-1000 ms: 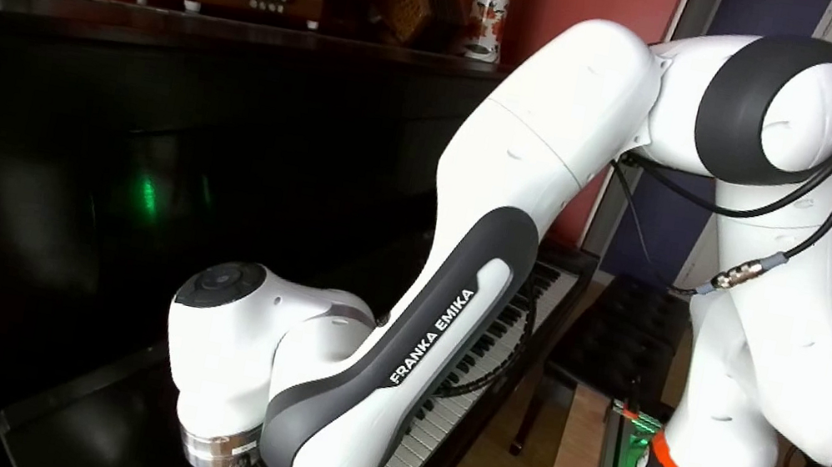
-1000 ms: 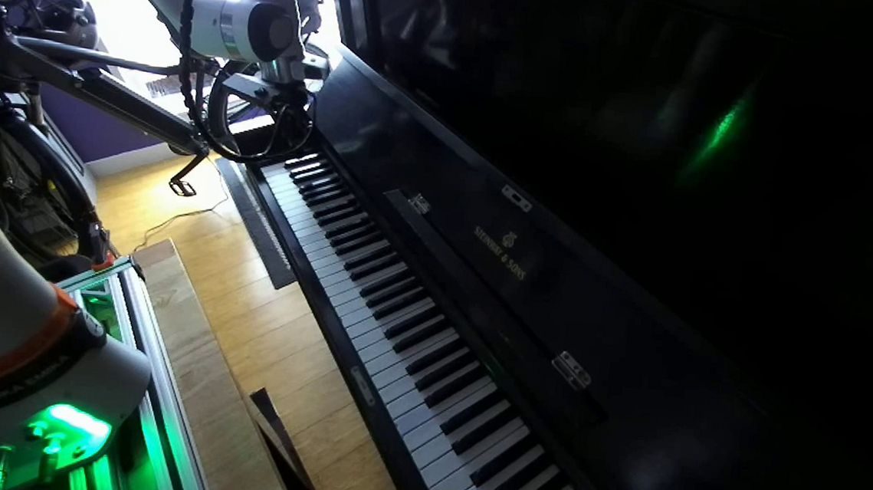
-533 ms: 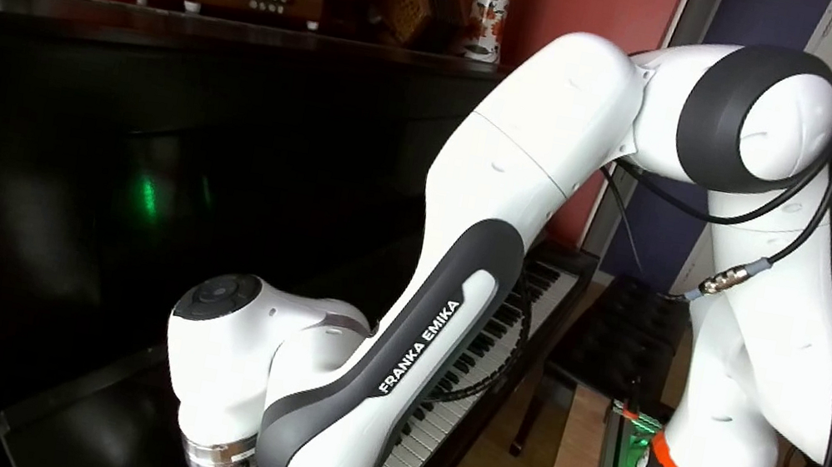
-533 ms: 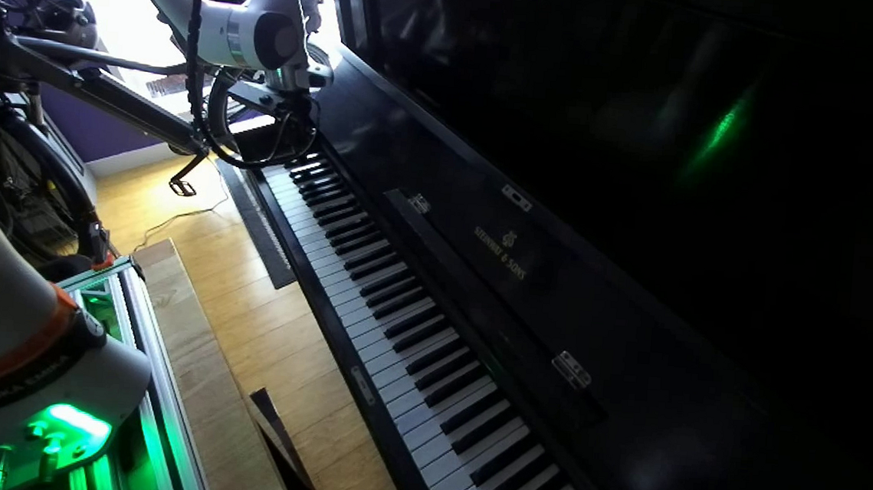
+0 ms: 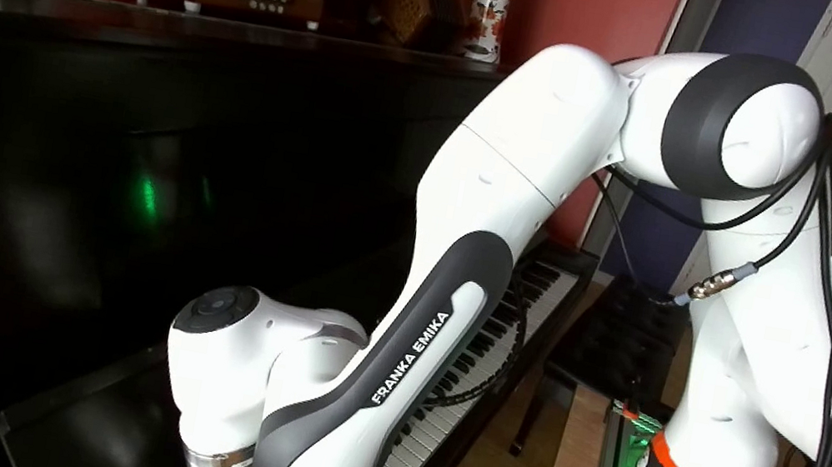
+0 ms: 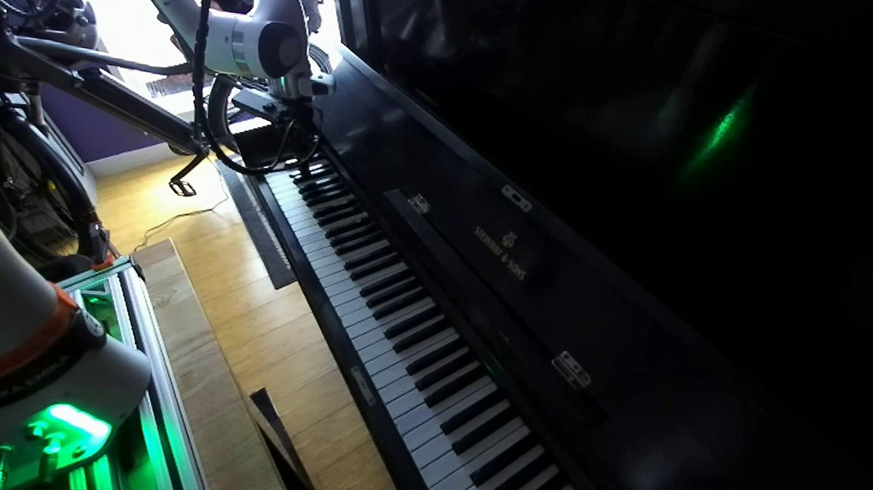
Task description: Press one black key on the left
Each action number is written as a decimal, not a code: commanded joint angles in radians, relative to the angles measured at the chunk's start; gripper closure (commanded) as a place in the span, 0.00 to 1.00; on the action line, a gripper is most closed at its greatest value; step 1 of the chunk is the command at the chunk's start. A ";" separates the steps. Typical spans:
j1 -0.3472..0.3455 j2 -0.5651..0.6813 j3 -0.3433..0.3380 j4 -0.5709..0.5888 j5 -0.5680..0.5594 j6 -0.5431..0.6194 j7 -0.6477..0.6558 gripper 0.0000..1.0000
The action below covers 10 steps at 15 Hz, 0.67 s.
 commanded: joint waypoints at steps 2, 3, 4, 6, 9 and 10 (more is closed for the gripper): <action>0.011 0.032 -0.015 0.016 0.006 0.023 -0.021 1.00; 0.011 0.033 -0.015 0.017 0.007 0.022 -0.022 1.00; 0.012 0.032 -0.015 0.016 0.006 0.022 -0.022 1.00; 0.013 0.023 -0.016 0.013 0.008 0.015 -0.016 1.00; 0.014 -0.001 -0.017 0.000 0.006 0.015 -0.011 1.00; 0.015 -0.010 -0.018 -0.004 0.006 0.012 -0.007 1.00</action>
